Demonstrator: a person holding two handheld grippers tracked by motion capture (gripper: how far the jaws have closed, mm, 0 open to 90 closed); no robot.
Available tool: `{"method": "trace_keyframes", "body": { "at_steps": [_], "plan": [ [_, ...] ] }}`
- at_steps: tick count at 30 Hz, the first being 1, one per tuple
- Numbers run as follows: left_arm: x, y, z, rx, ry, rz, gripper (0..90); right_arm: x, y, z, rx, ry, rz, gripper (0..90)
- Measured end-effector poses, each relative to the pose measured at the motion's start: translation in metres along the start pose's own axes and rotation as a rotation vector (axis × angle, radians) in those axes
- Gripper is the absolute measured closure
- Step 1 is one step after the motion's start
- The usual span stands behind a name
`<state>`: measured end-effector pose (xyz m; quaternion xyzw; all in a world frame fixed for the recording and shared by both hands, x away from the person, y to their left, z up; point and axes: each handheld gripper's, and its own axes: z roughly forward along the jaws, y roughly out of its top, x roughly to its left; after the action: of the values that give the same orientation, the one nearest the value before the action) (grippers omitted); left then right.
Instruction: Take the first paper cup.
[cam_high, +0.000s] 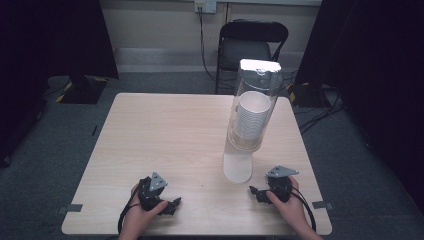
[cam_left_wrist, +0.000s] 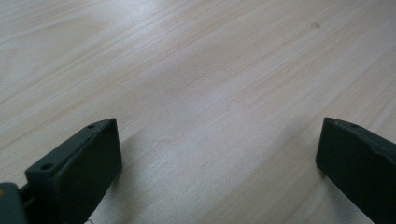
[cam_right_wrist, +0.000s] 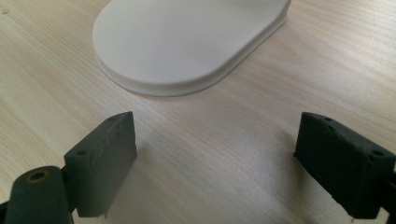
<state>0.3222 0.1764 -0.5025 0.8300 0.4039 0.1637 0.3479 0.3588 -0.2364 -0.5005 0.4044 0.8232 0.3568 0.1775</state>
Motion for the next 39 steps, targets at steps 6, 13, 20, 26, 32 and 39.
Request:
{"method": "trace_keyframes", "body": {
  "at_steps": [6, 13, 20, 26, 32, 39],
  "plan": [
    [0.0, 0.0, 0.0, 0.0, 0.0, 0.0, 0.0, 0.0, 0.0, 0.0, 0.001, 0.001, 0.0, 12.0],
    [0.0, 0.0, 0.0, -0.001, 0.0, 0.0, 0.0, 0.0, 0.0, 0.0, -0.002, 0.007, -0.009, 11.9],
    [0.0, 0.0, 0.0, -0.001, 0.001, -0.001, 0.0, -0.006, 0.01, -0.006, -0.027, 0.07, 0.015, 16.9],
    [0.0, 0.0, 0.0, -0.001, 0.001, -0.001, 0.0, -0.004, 0.028, -0.01, -0.064, 0.091, 0.005, 19.0],
    [0.0, 0.0, 0.0, -0.001, 0.001, 0.0, 0.0, 0.0, 0.047, -0.014, -0.114, 0.11, -0.013, 18.8],
    [0.0, 0.0, 0.0, 0.001, 0.0, 0.002, 0.0, 0.004, 0.08, -0.019, -0.215, 0.11, -0.024, 18.5]
  ]
}}
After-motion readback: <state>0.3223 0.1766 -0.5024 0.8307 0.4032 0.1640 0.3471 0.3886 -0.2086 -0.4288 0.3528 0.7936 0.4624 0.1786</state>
